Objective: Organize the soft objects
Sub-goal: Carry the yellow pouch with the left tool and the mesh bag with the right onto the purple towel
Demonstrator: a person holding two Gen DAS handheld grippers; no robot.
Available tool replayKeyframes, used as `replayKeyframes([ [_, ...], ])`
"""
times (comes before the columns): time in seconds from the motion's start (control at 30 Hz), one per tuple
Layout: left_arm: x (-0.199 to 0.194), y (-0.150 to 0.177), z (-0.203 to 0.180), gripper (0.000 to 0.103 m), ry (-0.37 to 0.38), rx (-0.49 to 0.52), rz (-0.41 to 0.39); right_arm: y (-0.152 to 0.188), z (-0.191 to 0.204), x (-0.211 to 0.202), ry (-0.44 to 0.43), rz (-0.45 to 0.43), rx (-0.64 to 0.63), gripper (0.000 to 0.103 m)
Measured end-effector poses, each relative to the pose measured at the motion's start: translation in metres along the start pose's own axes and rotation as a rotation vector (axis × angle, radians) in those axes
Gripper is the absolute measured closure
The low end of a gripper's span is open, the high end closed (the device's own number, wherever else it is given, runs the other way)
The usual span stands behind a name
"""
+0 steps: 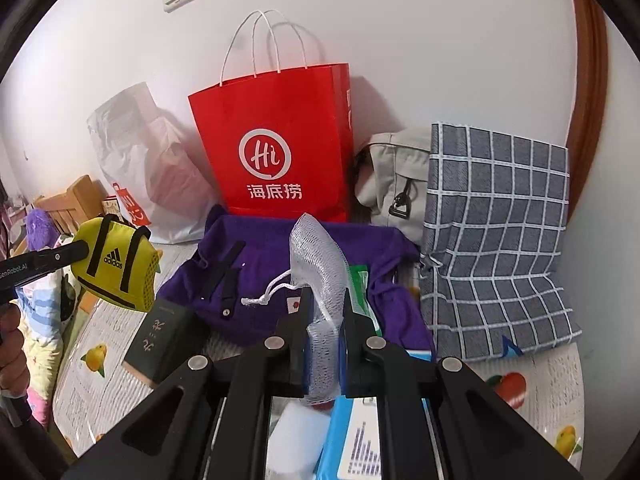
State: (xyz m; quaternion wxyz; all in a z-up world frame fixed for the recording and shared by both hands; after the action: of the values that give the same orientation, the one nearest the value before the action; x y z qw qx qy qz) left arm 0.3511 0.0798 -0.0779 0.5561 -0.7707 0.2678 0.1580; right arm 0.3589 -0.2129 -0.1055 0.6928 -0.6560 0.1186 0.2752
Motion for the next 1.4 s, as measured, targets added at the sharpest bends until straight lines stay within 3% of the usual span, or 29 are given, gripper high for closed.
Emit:
replayKeyframes([
  [0.5, 0.041, -0.023, -0.005, 0.092, -0.023, 0.022, 0.009, -0.027, 0.004, 0.055, -0.042, 0.000, -0.023, 0.093],
  [0.8, 0.087, -0.026, -0.008, 0.092, -0.012, -0.001, 0.051, 0.005, -0.008, 0.117, -0.109, 0.151, 0.037, 0.093],
  [0.93, 0.105, -0.036, -0.013, 0.092, 0.005, -0.018, 0.046, -0.002, -0.009, 0.117, -0.110, 0.131, 0.028, 0.093],
  [1.13, 0.134, -0.029, -0.012, 0.092, 0.026, -0.017, 0.052, 0.011, -0.014, 0.133, -0.117, 0.184, 0.040, 0.093],
  [1.2, 0.150, -0.023, -0.007, 0.092, 0.015, -0.018, 0.097, 0.017, -0.014, 0.142, -0.116, 0.214, 0.027, 0.093],
  [1.4, 0.174, -0.018, 0.008, 0.092, 0.004, -0.033, 0.134, 0.028, -0.013, 0.157, -0.120, 0.268, -0.005, 0.093],
])
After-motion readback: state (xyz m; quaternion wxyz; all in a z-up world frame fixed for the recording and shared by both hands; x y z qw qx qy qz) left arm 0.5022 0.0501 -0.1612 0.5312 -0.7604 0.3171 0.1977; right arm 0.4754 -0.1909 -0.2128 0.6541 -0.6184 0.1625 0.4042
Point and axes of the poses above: each gripper's, at about its wrist camera, not at the fingertips, and x roughly the way its jaws point, z to its left, y to its underside, the point moved 2 cm from there along x, roughly the way its jaws point, and after that the axes turned 9 degrees about -z, right-handed, at the moved point
